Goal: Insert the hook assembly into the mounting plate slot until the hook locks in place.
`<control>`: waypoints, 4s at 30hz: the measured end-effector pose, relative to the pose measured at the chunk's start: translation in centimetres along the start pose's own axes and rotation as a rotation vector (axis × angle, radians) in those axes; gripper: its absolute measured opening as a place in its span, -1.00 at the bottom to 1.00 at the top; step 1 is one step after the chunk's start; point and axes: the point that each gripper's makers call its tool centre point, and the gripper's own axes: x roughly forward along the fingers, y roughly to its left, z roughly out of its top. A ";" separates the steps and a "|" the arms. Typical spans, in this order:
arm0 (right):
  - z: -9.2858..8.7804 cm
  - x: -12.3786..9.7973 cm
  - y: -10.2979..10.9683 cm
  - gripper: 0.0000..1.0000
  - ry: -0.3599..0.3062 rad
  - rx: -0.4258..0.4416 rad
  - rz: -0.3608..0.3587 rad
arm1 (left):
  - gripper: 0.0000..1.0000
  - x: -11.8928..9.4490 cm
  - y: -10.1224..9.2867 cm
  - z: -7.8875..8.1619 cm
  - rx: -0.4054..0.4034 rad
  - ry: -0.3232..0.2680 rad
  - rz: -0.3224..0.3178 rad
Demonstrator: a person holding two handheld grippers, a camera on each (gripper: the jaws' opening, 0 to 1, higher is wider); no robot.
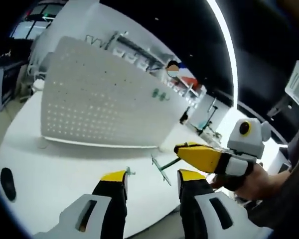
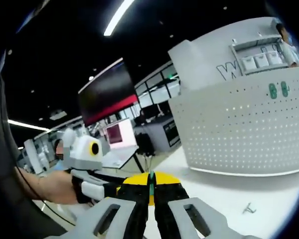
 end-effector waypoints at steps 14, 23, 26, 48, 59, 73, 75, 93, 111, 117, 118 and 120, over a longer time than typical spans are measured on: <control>-0.4 -0.2 0.9 -1.00 -0.017 -0.006 0.023 | -0.72 -0.5 -1.5 -0.7 -0.078 -0.013 -0.064; -1.0 -0.5 0.9 -1.00 0.002 -0.018 0.026 | -0.88 -0.3 -1.8 -1.3 -0.049 0.012 -0.065; -1.1 -0.6 1.0 -1.00 0.006 -0.013 0.029 | -0.89 -0.4 -1.7 -1.2 -0.040 0.016 -0.053; -1.8 -0.9 0.5 -0.93 0.069 -0.017 0.033 | -0.97 0.1 -0.7 -0.3 0.088 0.031 0.022; -2.0 -0.9 0.3 -0.88 0.068 0.061 0.028 | -0.97 -0.9 1.1 0.3 0.201 0.032 0.128; -1.2 0.1 0.8 -0.88 0.041 0.132 0.023 | -0.97 -0.8 -0.1 1.5 0.367 0.004 0.154; -1.1 0.1 0.9 -0.88 0.038 0.141 0.024 | -0.97 -0.8 -0.5 1.5 0.372 -0.005 0.147; -0.9 -0.2 -0.3 -0.97 0.003 0.247 -0.034 | -0.97 0.1 -1.5 1.4 0.408 -0.003 0.129; -1.5 -0.6 -0.5 -1.00 0.031 0.188 -0.045 | -0.92 0.5 -1.7 0.6 0.465 0.033 0.088; -1.3 -1.1 -0.4 -1.00 0.031 0.181 -0.042 | -0.86 0.4 -2.3 0.6 0.424 0.027 0.021; -1.3 -1.1 -0.4 -1.00 0.032 0.177 -0.042 | -0.81 0.4 -2.4 0.5 0.421 0.027 0.017; -1.3 -1.2 -0.5 -1.00 0.035 0.158 -0.049 | -0.67 0.5 -2.7 0.2 0.424 0.032 0.013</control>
